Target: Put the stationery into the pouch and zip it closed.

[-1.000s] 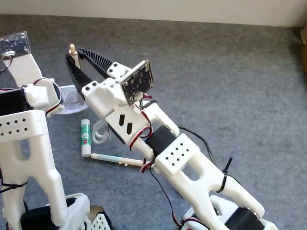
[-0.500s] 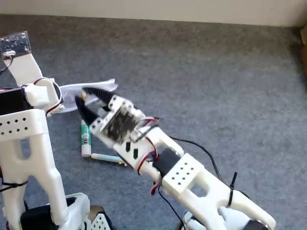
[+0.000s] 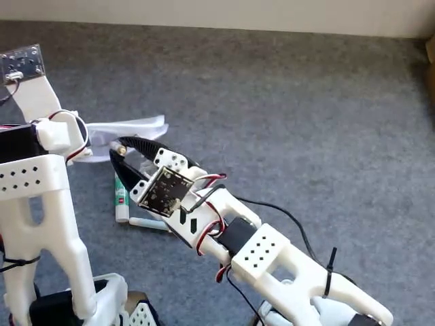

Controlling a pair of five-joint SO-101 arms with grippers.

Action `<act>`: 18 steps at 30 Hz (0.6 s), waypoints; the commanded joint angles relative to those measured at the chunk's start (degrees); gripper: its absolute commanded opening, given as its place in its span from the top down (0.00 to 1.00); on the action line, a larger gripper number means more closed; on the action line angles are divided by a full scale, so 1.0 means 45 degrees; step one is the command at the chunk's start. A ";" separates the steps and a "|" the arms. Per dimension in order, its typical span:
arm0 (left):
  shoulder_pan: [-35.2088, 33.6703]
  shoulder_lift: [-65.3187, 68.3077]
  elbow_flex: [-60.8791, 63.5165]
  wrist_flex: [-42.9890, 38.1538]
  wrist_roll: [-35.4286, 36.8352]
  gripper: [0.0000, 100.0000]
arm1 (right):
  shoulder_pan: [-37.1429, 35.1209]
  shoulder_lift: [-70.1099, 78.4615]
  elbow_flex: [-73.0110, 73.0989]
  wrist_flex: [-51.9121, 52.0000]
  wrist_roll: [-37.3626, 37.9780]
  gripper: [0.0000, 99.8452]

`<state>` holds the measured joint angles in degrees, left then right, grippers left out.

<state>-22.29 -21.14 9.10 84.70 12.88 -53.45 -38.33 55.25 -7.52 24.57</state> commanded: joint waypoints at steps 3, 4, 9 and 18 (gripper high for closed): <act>0.0166 0.0225 0.0010 -0.0195 0.0078 0.99 | -0.0225 -0.0518 -0.0166 0.1123 0.0176 0.99; 0.0166 0.0225 0.0010 -0.0195 0.0098 0.99 | -0.0225 -0.0518 -0.0166 0.1241 0.0176 0.99; 0.0166 0.0225 0.0068 -0.0215 0.0098 0.99 | -0.0244 -0.0537 -0.0166 0.1944 0.0137 0.84; 0.0166 0.0244 0.0088 -0.0215 0.0098 0.99 | -0.0928 -0.0654 -0.0049 0.1944 0.0156 0.79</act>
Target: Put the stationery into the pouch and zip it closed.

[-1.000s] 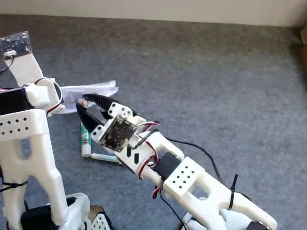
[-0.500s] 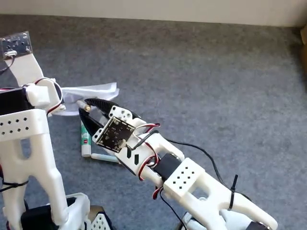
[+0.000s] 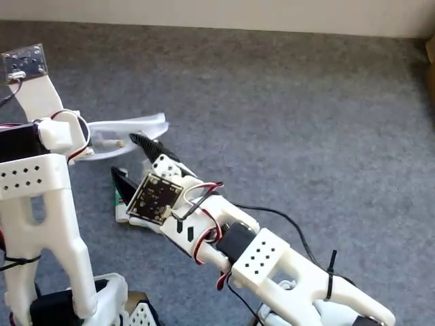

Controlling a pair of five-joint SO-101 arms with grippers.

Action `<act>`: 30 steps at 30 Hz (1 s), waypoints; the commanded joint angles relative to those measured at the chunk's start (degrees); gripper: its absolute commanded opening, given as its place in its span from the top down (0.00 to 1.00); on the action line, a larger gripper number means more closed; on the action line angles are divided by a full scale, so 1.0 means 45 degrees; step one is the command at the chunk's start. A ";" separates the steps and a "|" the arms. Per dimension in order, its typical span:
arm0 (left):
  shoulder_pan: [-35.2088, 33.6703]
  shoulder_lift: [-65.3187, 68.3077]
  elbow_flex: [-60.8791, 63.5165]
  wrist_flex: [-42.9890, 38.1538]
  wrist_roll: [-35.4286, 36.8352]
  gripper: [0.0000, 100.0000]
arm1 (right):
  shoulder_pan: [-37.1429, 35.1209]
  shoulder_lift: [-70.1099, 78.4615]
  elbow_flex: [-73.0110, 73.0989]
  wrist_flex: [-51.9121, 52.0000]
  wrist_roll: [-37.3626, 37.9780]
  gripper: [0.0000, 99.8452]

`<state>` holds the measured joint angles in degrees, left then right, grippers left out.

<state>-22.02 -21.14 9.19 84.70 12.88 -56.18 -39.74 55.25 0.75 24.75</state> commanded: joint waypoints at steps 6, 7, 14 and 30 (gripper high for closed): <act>0.0107 0.0244 0.0283 -0.0215 0.0078 0.99 | -0.0342 -0.0342 -0.0029 0.0107 0.0117 0.79; 0.0088 0.0244 0.0283 -0.0215 0.0078 0.99 | -0.0322 -0.0342 -0.0029 0.0107 0.0117 0.79; 0.0068 0.0244 0.0303 -0.0215 0.0078 0.99 | -0.0322 -0.0713 -0.0127 0.1201 0.0117 0.79; -0.1065 0.0205 0.0225 -0.0469 0.0098 0.99 | 0.0264 -0.5656 -0.0029 0.9856 0.0039 0.79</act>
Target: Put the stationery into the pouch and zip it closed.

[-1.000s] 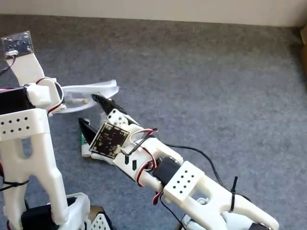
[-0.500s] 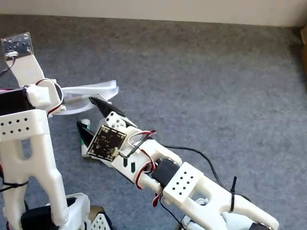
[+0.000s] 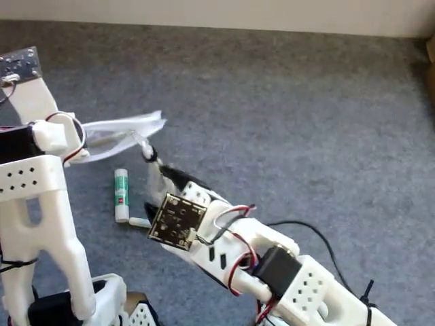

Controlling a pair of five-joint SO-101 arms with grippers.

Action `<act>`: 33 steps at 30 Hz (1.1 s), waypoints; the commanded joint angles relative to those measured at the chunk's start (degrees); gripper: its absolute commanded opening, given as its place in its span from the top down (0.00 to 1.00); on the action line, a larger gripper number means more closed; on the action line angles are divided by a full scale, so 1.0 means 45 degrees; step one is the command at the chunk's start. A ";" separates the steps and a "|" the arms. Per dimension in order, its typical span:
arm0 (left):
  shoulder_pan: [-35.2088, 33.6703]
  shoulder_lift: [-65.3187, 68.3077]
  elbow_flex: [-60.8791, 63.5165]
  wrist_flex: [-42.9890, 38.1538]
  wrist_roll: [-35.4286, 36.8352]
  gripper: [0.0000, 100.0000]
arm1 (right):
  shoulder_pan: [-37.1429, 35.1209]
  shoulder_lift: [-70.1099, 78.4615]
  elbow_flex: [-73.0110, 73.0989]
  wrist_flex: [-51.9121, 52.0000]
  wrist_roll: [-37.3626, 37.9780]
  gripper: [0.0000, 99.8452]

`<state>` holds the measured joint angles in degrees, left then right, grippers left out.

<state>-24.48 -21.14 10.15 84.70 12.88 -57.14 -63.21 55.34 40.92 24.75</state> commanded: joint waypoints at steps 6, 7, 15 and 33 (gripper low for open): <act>-0.0733 0.0205 0.0127 -0.0469 0.0098 0.99 | 0.2139 -0.0420 -0.0029 0.2217 -0.1270 0.79; -0.0733 0.0205 0.0127 -0.0469 0.0098 0.99 | 0.2315 -0.0420 -0.0029 0.2276 -0.1915 0.79; -0.0694 0.0205 0.0127 -0.0469 0.0098 0.99 | 0.2530 -0.0400 0.1846 0.1104 -0.2872 0.79; -0.0674 0.0225 0.0127 -0.0469 0.0098 0.99 | 0.3526 0.8352 -0.0283 0.0713 -0.2891 0.79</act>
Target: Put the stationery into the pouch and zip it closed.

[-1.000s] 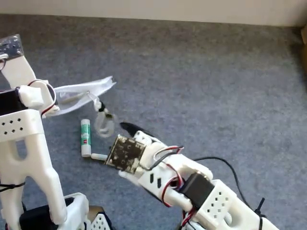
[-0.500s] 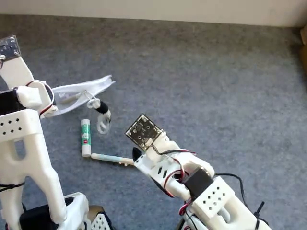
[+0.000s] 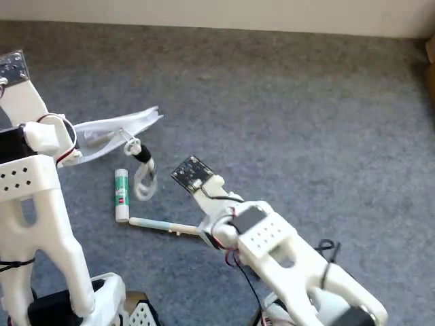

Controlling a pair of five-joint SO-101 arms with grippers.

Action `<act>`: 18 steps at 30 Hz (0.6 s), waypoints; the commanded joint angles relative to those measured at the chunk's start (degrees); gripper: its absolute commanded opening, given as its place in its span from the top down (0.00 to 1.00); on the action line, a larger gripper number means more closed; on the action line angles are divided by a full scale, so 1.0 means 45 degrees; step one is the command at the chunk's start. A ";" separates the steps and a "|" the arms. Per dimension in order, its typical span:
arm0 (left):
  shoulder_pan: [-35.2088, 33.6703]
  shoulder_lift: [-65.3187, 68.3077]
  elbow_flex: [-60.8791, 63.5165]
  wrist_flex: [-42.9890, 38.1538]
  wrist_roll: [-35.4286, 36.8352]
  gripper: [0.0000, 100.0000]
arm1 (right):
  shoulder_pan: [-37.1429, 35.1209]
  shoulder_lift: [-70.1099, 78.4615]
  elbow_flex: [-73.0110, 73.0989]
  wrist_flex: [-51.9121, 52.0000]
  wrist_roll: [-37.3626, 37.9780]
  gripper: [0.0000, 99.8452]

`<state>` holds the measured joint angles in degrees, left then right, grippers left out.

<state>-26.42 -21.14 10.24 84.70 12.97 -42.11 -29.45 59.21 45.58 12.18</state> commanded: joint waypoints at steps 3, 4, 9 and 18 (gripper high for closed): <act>-0.0244 0.0264 0.0127 -0.0469 0.0078 0.99 | 0.0186 0.1885 -0.1534 -0.0322 -0.0098 0.79; -0.0244 0.0264 0.0127 -0.0469 0.0078 0.99 | 0.0186 0.2198 -0.1651 -0.0322 -0.0098 0.79; -0.0244 0.0283 0.0127 -0.0469 0.0078 0.99 | 0.0186 0.3253 -0.2042 -0.0322 -0.0098 0.80; -0.0244 0.0225 0.0615 -0.0801 0.0059 0.99 | 0.0186 0.4659 -0.2999 -0.0342 -0.0020 0.93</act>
<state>-26.42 -21.14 11.65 83.56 12.97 -41.41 -9.58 48.57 44.79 12.09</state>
